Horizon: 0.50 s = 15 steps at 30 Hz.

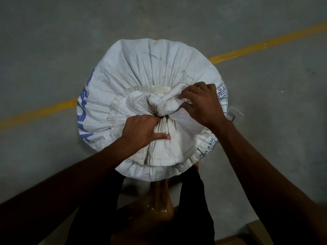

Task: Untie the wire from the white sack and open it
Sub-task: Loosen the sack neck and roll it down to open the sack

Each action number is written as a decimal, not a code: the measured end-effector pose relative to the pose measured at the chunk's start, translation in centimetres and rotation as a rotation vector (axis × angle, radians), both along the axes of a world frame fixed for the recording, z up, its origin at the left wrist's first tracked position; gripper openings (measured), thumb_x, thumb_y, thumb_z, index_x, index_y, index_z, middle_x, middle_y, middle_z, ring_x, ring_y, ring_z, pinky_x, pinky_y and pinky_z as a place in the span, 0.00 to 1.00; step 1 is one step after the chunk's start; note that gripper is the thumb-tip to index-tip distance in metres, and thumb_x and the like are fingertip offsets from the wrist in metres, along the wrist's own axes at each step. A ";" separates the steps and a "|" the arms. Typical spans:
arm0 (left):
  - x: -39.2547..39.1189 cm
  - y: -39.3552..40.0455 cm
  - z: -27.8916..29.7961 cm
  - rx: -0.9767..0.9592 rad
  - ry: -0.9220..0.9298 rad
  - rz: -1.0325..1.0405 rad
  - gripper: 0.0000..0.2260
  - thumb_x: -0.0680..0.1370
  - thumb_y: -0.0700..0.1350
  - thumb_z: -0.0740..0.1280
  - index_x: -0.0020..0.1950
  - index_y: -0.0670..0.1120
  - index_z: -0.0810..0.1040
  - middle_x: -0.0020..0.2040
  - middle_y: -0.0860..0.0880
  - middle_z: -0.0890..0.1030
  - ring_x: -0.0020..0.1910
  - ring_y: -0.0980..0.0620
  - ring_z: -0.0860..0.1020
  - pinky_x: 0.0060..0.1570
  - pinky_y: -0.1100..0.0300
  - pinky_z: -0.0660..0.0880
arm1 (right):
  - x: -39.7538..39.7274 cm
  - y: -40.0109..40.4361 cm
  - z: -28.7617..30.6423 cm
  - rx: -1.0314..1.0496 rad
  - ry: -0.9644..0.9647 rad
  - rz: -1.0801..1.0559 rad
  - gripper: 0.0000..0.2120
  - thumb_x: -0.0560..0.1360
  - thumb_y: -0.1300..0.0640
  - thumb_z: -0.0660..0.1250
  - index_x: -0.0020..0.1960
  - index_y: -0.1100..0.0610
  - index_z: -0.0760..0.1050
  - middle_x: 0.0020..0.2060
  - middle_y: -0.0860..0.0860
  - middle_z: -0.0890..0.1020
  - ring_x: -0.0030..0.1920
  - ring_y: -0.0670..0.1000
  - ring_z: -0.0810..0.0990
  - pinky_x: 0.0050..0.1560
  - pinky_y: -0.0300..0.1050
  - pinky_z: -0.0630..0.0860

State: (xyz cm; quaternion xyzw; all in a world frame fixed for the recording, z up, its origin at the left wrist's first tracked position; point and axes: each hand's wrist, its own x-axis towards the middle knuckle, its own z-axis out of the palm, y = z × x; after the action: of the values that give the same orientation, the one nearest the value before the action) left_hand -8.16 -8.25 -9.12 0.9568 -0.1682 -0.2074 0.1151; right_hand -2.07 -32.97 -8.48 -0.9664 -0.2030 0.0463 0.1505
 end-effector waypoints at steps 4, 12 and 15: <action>0.0 -1.3 -0.5 0.058 0.069 0.094 0.34 0.66 0.81 0.65 0.51 0.52 0.84 0.43 0.51 0.87 0.46 0.47 0.86 0.42 0.54 0.75 | 0.1 -0.4 0.4 0.038 0.116 0.010 0.18 0.72 0.41 0.70 0.56 0.49 0.83 0.55 0.46 0.85 0.60 0.56 0.79 0.55 0.56 0.67; -1.3 -1.4 -0.5 -0.059 0.110 0.203 0.22 0.72 0.68 0.74 0.56 0.53 0.85 0.51 0.54 0.86 0.55 0.50 0.84 0.44 0.57 0.67 | -0.4 -0.8 0.3 0.122 0.270 -0.032 0.31 0.67 0.26 0.68 0.60 0.45 0.81 0.61 0.44 0.80 0.65 0.53 0.74 0.58 0.47 0.59; -1.5 -1.7 -0.4 -0.091 0.147 0.289 0.17 0.72 0.65 0.76 0.51 0.53 0.85 0.45 0.56 0.84 0.52 0.51 0.84 0.44 0.57 0.69 | -0.8 -0.6 0.2 0.169 0.283 -0.092 0.25 0.70 0.30 0.70 0.59 0.45 0.81 0.59 0.44 0.80 0.65 0.52 0.74 0.58 0.48 0.59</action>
State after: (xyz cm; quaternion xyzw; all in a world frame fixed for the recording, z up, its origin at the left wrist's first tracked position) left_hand -9.66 -9.97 -9.47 0.9470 -0.0291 -0.2503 0.1990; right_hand -2.84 -33.62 -8.25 -0.9424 -0.1385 0.1578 0.2603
